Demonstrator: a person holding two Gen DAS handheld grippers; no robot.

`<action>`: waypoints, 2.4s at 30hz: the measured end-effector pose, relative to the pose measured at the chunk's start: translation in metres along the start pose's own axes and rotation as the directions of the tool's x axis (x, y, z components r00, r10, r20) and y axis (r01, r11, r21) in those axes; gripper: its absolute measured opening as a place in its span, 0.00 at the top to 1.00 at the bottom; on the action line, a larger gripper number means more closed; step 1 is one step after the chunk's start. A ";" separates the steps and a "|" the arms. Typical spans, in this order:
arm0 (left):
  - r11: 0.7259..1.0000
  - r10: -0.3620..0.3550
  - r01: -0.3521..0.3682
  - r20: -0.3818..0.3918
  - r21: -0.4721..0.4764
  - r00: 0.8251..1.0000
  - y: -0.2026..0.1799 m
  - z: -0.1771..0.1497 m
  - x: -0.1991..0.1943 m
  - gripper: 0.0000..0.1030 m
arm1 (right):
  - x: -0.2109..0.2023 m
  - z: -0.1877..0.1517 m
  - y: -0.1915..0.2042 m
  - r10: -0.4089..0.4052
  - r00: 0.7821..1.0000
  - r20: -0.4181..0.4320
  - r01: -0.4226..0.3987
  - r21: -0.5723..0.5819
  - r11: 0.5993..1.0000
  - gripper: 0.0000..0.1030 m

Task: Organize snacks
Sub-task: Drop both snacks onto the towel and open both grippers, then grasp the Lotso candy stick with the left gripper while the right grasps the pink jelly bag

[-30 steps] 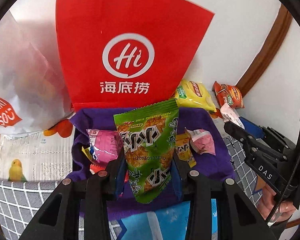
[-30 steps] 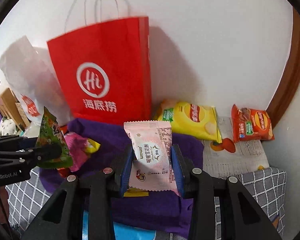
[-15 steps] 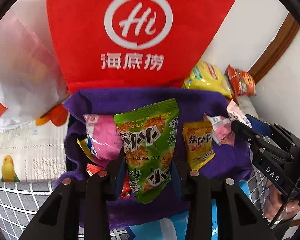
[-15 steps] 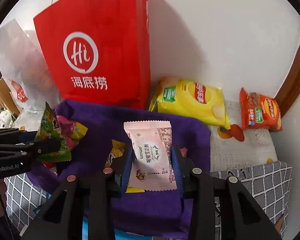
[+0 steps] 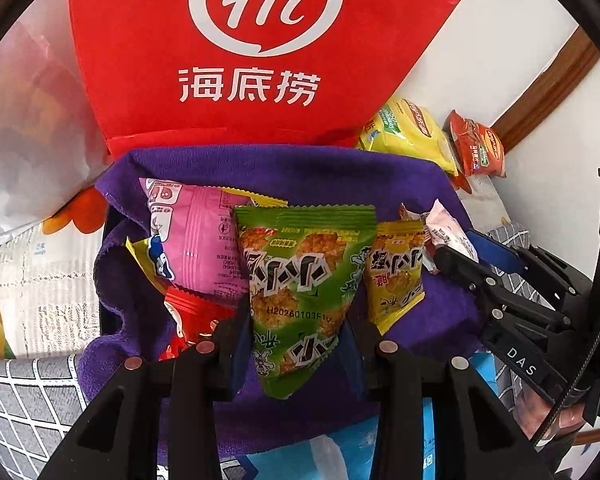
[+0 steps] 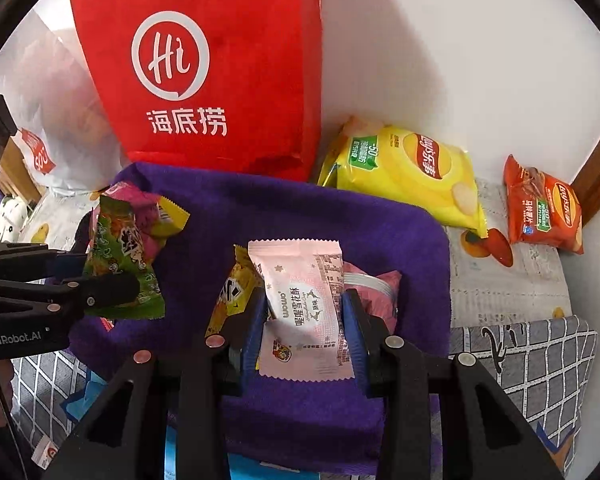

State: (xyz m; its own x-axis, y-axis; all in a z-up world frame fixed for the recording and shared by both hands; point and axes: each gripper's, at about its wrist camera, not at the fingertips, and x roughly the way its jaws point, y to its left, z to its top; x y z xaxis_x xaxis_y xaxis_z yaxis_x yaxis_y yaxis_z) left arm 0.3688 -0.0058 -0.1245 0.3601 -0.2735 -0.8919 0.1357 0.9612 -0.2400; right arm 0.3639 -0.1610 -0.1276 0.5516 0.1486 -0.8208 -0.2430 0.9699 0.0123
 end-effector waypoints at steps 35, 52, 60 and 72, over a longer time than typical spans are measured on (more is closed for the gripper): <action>0.988 0.101 -0.128 0.262 0.085 0.960 -0.033 -0.044 -0.127 0.46 | -0.137 -0.067 0.012 -0.032 0.983 0.183 0.012 0.110 0.994 0.35; 0.996 0.086 -0.084 0.229 -0.022 0.970 0.006 -0.144 -0.155 0.46 | -0.138 -0.182 0.068 0.084 0.992 0.092 -0.086 0.018 0.996 0.35; 0.995 0.089 -0.078 0.211 -0.061 0.973 0.024 -0.179 -0.160 0.46 | -0.115 -0.224 0.096 0.209 0.978 -0.019 -0.209 -0.039 0.977 0.35; 0.996 0.047 -0.031 0.206 -0.079 0.977 0.033 -0.200 -0.168 0.46 | -0.112 -0.248 0.123 0.320 0.942 -0.103 -0.332 -0.138 0.933 0.18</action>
State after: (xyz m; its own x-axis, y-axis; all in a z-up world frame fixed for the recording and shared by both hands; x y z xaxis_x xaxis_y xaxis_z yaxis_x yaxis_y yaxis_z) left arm 0.1278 0.0786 -0.0588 0.5484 -0.2296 -0.8041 0.0513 0.9690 -0.2417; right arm 0.0740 -0.1062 -0.1759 0.3597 0.4307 -0.8277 -0.5199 0.8291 0.2055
